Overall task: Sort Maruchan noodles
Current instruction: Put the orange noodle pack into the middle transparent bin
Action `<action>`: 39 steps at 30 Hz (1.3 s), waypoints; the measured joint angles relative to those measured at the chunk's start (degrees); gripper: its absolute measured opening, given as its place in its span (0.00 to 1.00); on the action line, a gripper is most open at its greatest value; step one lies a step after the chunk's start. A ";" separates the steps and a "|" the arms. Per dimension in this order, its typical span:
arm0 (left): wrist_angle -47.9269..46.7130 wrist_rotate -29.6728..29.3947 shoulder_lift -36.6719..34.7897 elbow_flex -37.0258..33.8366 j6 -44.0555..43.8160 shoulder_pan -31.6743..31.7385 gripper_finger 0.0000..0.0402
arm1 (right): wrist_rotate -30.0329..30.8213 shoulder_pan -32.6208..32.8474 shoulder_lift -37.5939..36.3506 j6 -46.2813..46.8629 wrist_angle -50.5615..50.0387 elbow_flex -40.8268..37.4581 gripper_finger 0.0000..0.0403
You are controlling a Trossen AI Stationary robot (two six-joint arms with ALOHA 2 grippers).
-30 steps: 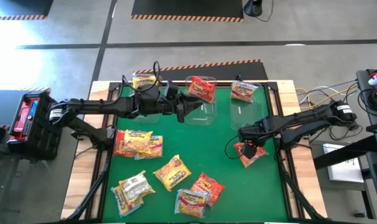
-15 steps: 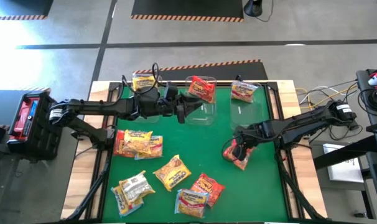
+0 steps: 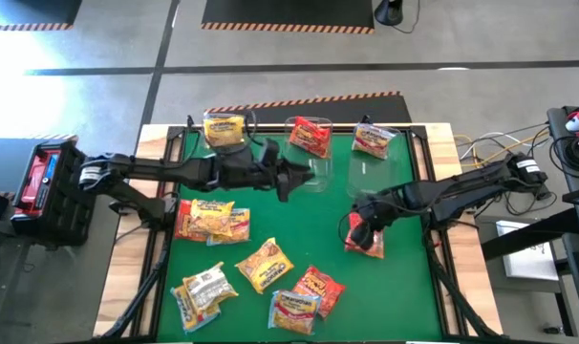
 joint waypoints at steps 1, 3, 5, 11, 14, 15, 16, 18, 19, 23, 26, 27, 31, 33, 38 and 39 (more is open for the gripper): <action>0.02 0.00 0.56 0.02 -0.20 -0.54 0.41 | -1.51 1.20 -0.01 0.43 -1.07 -0.12 0.62; 0.10 0.00 1.68 0.01 -0.24 -1.36 0.41 | -2.20 3.96 0.00 0.93 -3.12 -0.36 0.62; 0.02 0.01 2.72 0.00 -0.27 -2.08 0.41 | -1.86 6.41 0.00 0.96 -5.34 -0.77 0.62; 0.19 0.08 4.51 0.00 -0.34 -2.67 0.41 | 5.78 10.48 0.02 -1.73 -6.52 -0.94 0.62; 0.11 0.07 5.20 0.00 -0.39 -2.67 0.41 | 14.50 11.74 0.09 -4.20 -7.71 -0.94 0.62; 0.11 0.08 5.31 0.00 -0.66 -2.67 0.41 | 16.84 12.02 0.13 -4.83 -8.67 -0.99 0.62; 0.12 0.08 5.38 0.00 -1.15 -2.67 0.41 | 18.36 12.23 0.13 -5.49 -9.44 -1.13 0.62; 0.19 0.58 5.49 0.00 -1.84 -2.71 0.41 | 18.88 12.28 0.18 -5.97 -11.35 -1.50 0.62; 0.19 0.84 5.51 0.00 -1.92 -2.80 0.41 | 18.90 12.28 0.20 -5.99 -12.24 -1.73 0.62; 0.19 1.03 5.55 0.00 -2.08 -3.38 0.41 | 19.90 12.26 0.20 -6.42 -12.72 -2.80 0.62; 0.19 1.08 5.55 0.00 -2.44 -3.82 0.41 | 22.76 12.26 0.89 -6.50 -11.90 -3.60 0.62; 0.19 1.09 5.55 0.00 -2.73 -4.02 0.41 | 23.33 12.24 1.30 -6.52 -11.90 -3.90 0.62; 0.22 1.11 5.55 0.00 -3.00 -4.85 0.41 | 23.58 12.24 4.53 -6.48 -10.76 -4.38 0.62; 0.50 1.13 5.55 0.00 -3.23 -5.18 0.41 | 23.99 12.26 6.41 -6.52 -9.52 -4.30 0.62; 0.43 1.33 5.55 0.00 -4.51 -5.90 0.41 | 24.28 12.24 10.31 -7.83 -1.71 -4.35 0.62; 0.38 1.31 5.55 0.00 -4.71 -6.07 0.41 | 24.30 12.24 10.81 -8.69 0.99 -4.35 0.62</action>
